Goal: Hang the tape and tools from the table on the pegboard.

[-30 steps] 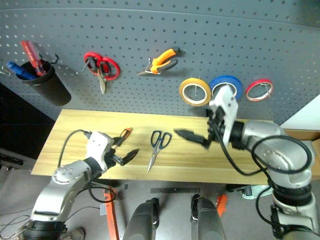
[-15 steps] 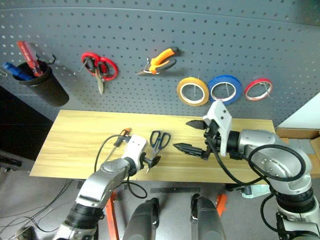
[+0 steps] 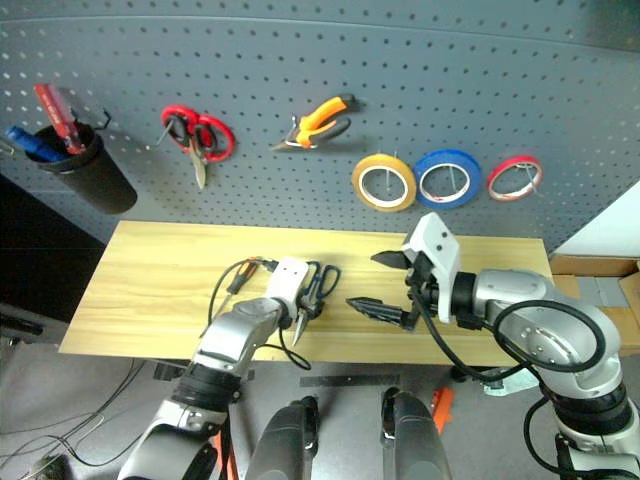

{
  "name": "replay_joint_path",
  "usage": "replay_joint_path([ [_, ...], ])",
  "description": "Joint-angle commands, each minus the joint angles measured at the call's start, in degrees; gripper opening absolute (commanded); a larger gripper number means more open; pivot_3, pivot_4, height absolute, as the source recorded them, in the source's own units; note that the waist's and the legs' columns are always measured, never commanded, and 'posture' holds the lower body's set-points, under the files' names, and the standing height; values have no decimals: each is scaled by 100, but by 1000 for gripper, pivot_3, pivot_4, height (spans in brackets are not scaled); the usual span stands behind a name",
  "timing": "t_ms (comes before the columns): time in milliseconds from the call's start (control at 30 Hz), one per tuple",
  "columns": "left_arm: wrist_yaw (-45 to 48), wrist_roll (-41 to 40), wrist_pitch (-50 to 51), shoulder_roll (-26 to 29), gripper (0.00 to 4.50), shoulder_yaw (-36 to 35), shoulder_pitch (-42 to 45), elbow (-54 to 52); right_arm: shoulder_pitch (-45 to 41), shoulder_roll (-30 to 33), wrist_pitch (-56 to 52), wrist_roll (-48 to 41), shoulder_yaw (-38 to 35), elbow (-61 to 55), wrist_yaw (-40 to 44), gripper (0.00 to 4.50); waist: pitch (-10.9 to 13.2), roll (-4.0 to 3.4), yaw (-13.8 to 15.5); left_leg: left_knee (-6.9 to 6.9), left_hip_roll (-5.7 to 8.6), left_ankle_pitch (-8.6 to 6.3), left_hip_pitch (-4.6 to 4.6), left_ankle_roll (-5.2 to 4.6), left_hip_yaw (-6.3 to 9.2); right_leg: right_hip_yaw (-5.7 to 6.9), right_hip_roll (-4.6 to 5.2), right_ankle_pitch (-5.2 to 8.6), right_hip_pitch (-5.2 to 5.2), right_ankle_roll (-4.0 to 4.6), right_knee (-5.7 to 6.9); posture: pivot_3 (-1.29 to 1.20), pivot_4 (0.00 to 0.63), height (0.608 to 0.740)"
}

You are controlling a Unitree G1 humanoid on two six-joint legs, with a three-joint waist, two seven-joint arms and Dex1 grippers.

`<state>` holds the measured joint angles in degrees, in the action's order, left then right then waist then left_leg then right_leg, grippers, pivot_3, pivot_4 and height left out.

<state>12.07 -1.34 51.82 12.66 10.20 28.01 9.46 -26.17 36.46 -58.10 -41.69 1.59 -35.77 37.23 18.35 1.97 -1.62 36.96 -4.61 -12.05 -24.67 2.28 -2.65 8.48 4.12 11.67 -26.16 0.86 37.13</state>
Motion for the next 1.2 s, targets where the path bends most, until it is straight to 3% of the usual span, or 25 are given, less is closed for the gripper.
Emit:
replay_joint_path([
  [33, 109, 23, 159, 22, 4317, 37, -145, 119, -35, 86, 91, -71, -24, -206, 40, 4494, 0, 0, -4, 0, 0, 0, 1, 0, 0, 0, 0, 0, 0, 0, 1, -175, 318, 740],
  [133, 94, 37, 273, 87, 3640, -8, -262, -25, -85, 133, 126, -58, -30, -128, 107, 4500, 0, 0, -11, 0, 0, 0, 2, 0, 0, -1, 0, 0, 0, 0, 1, -175, 318, 740],
  [433, 197, -93, 94, 302, 577, -460, -582, -365, -191, 124, 197, -10, 7, 19, 170, 4500, 0, 0, -20, -1, -2, 0, 3, 0, 0, -1, 0, 0, 0, 0, 1, -162, 315, 740],
  [800, 366, -516, -636, 334, 509, -1203, -783, -680, -263, 106, 290, 29, 48, 99, 147, 4500, 0, 0, -22, -2, -2, 0, 1, 0, -2, -1, 0, 0, -2, 0, -1, -174, 311, 740],
  [1033, 1039, -804, -2460, 821, 509, -1735, -1556, -1889, -410, -274, 1178, 583, 31, 263, -106, 4500, 4, 6, -23, -5, -5, 0, -2, 0, -7, -1, -1, 0, -8, 1, -4, -168, 308, 740],
  [1200, 1065, -531, -3595, 1242, 508, -1970, -1888, -2477, -503, -299, 1986, 1002, 299, 358, 267, 4500, 5, 4, -7, -4, -6, 0, -6, 1, -3, -1, 0, 0, -7, 1, -9, -150, 303, 740],
])
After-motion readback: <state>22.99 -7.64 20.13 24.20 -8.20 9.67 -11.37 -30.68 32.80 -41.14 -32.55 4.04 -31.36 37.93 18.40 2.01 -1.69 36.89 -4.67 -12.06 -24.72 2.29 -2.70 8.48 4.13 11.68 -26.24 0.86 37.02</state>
